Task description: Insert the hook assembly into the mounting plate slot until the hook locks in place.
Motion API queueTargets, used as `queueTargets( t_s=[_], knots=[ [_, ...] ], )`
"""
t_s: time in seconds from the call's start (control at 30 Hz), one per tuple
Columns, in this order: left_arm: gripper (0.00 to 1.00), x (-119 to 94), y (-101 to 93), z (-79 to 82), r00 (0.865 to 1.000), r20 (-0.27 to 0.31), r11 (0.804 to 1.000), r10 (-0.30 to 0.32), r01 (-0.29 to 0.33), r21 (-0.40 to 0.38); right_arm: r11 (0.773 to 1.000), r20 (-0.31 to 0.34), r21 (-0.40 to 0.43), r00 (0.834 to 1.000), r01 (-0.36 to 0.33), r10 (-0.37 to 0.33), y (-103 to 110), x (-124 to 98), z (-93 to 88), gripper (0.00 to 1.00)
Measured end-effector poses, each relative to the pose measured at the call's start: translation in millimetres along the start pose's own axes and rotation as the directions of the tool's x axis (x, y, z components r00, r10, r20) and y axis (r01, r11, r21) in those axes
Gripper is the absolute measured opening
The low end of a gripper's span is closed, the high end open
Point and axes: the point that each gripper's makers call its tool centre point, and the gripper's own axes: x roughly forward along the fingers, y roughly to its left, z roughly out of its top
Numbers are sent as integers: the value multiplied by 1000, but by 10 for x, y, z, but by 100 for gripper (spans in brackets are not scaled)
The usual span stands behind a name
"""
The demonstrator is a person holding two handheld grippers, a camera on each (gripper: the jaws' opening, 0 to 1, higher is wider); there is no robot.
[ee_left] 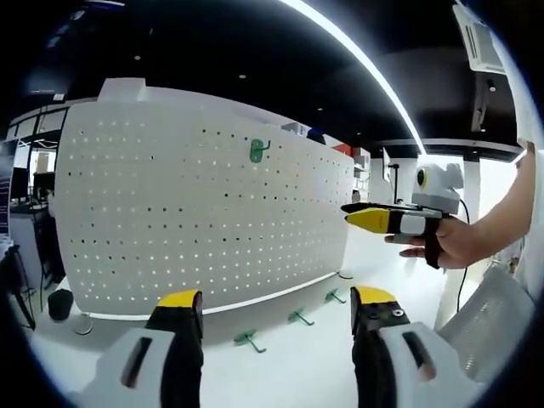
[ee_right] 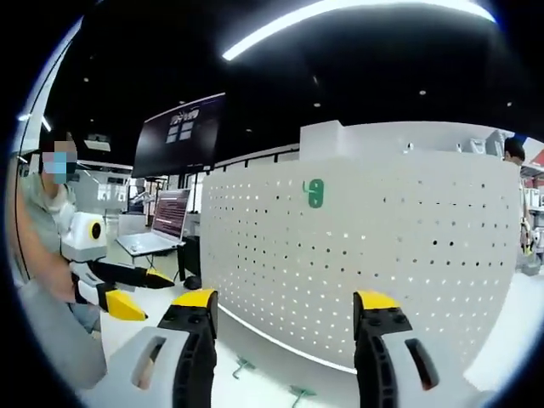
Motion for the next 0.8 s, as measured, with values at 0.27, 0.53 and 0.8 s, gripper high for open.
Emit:
queueTargets(
  t_s=[0.27, 0.53, 0.8],
  knots=[
    [74, -1, 7, -2, 1000, -3, 1000, 5, -5, 2, 1000, -18, 13, 1000, 21, -20, -12, -243, -135, 63],
    [74, 5, 18, -38, 1000, -14, 1000, 7, -7, 9, 999, -55, 23, 998, 44, -43, -40, -445, -344, 63],
    [74, 9, 11, -65, 1000, -27, 1000, 6, -5, 18, 997, -50, 34, 997, 63, -61, -82, -507, -348, 63]
  ],
)
